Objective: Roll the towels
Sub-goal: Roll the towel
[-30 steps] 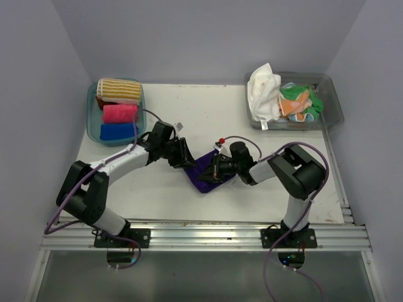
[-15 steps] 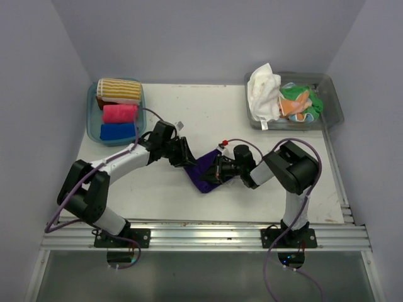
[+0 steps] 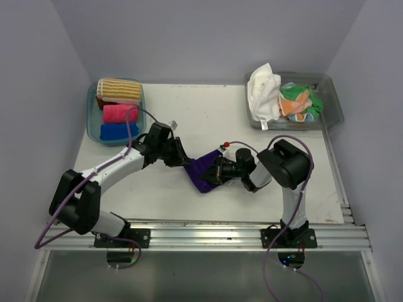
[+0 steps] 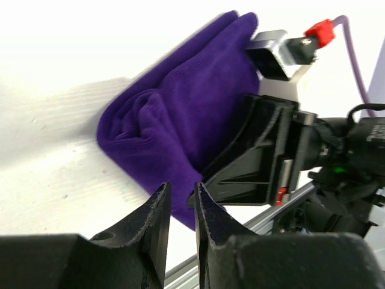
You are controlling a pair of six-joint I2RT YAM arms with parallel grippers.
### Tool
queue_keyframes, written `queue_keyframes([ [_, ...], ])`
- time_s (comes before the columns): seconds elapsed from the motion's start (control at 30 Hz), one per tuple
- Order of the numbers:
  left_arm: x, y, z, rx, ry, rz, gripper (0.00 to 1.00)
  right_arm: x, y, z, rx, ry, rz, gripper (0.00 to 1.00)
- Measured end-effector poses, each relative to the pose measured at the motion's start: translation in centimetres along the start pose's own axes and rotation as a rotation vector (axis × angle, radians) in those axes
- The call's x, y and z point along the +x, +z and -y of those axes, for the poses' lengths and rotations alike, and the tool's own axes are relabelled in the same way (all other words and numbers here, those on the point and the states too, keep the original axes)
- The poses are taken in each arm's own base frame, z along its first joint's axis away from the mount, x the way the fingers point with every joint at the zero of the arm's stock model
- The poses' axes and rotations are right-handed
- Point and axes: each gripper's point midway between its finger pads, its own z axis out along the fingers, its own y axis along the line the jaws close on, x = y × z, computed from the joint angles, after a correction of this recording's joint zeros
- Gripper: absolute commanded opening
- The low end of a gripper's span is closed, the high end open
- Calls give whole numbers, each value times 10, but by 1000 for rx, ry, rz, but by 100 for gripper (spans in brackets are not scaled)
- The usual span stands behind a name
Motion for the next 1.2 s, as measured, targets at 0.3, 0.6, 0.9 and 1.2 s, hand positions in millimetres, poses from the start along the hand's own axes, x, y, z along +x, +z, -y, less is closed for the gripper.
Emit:
queue_keyframes([
  [0.3,9,8,-14,-40,-22,-27,30,0,-1,-2,-7,4,4,0],
  [0.6,28,7,-36,-83,-103,-25,68,-1,0,-3,-19,8,7,0],
  [0.9,35,25,-43,-64,-164,-28,70,-2,0,-3,-34,22,11,0],
  [1.2,28,36,-41,-36,-193,2,66,-5,-1,-5,-47,20,20,0],
])
